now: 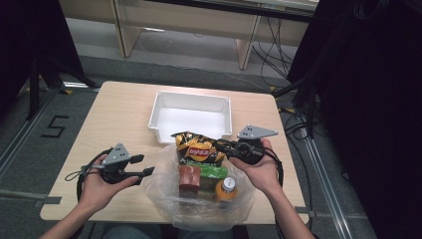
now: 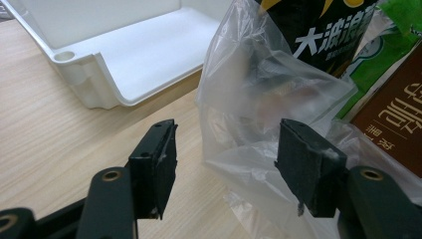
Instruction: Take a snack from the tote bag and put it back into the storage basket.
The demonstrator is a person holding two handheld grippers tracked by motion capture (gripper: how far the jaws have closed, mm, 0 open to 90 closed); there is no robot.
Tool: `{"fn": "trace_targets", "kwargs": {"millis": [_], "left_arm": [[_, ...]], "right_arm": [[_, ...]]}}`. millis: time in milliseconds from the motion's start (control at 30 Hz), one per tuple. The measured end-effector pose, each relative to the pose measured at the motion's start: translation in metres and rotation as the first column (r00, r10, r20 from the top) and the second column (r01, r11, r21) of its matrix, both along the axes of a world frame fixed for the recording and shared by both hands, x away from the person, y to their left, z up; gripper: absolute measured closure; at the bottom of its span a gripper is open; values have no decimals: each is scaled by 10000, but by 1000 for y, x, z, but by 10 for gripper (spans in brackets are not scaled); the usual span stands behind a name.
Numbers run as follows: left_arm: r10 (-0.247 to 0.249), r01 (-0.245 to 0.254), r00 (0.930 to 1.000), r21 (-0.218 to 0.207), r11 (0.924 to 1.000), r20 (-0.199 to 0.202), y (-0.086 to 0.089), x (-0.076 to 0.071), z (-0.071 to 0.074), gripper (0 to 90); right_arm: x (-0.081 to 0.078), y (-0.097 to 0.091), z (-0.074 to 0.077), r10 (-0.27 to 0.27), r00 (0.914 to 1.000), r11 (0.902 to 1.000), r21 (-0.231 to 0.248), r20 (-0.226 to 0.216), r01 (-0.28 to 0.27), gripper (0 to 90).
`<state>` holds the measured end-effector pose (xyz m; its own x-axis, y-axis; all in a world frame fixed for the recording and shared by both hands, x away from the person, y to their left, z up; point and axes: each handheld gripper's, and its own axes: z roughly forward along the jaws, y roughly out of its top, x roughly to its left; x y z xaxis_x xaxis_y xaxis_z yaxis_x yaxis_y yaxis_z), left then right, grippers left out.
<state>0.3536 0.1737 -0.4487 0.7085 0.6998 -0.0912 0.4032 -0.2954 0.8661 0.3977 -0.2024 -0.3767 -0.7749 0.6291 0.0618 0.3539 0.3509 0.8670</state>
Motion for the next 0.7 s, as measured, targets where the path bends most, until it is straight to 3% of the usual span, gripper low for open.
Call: {"fn": "trace_targets", "kwargs": {"millis": [167,467,700], "left_arm": [[26,-26,10000,45,10000,4,-1,-1,-1,402],[-82,82,10000,63,9999,1,-3,-1,-2,401],[-90,91,10000,80,9999,-19,-4,-1,-3,401]], "right_arm": [[-1,0,0,327,9994,9993,-164,149,-324,858],[-1,-1,2,756,9970,9971,-138,137,-754,889],[-3,1,3,727,9974,9970,249,25,-727,894]]}}
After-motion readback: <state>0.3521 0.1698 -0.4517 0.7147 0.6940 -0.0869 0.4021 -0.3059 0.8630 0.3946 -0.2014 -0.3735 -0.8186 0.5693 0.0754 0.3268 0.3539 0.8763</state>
